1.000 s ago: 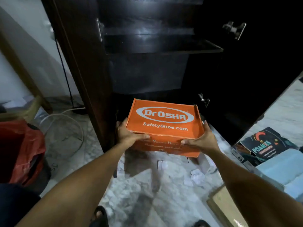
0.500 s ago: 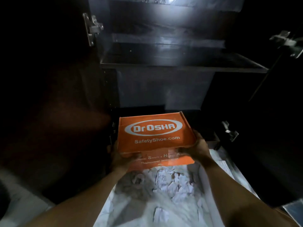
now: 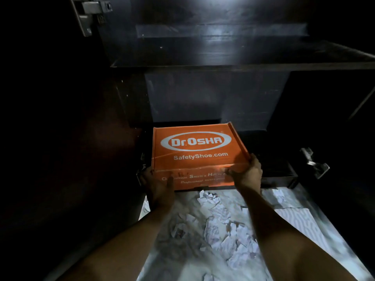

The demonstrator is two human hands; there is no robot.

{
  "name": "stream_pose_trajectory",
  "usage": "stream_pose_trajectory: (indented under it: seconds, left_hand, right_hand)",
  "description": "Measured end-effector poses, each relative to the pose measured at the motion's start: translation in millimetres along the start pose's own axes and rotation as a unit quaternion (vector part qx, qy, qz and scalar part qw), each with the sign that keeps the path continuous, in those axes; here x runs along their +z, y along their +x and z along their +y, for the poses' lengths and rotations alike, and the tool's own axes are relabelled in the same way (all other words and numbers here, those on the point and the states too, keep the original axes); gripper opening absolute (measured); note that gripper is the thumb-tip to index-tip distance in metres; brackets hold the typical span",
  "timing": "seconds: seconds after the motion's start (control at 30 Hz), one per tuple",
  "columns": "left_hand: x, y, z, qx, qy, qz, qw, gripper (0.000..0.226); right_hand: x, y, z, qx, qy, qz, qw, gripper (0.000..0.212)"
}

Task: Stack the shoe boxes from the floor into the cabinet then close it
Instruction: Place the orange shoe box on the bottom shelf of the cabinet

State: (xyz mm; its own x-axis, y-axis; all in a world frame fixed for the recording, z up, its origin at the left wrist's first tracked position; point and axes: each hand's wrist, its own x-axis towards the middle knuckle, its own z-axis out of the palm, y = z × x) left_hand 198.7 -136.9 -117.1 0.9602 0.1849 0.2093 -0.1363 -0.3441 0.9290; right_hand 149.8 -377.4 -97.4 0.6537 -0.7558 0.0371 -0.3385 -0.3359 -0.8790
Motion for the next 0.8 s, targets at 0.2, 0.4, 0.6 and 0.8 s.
stream_pose_trajectory:
  seconds: [0.2, 0.4, 0.6, 0.8]
  left_hand:
    - [21.5, 5.3, -9.2, 0.006, 0.098, -0.035, 0.995, 0.095]
    - [36.8, 24.0, -13.0, 0.017, 0.085, -0.040, 0.995, 0.086]
    - [49.1, 56.2, -3.9, -0.028, 0.094, -0.058, 0.994, 0.089]
    - [44.7, 69.0, -5.0, -0.029, 0.126, -0.087, 0.988, 0.076]
  right_hand:
    - [21.4, 9.6, -6.0, 0.014, 0.068, 0.045, 0.997, 0.098]
    - [38.8, 28.4, -2.3, -0.009, 0.080, -0.011, 0.997, 0.119]
    - [45.4, 37.3, -18.9, -0.047, -0.005, -0.071, 0.996, 0.112]
    - [45.6, 40.7, -19.0, -0.036, 0.026, -0.140, 0.989, 0.106]
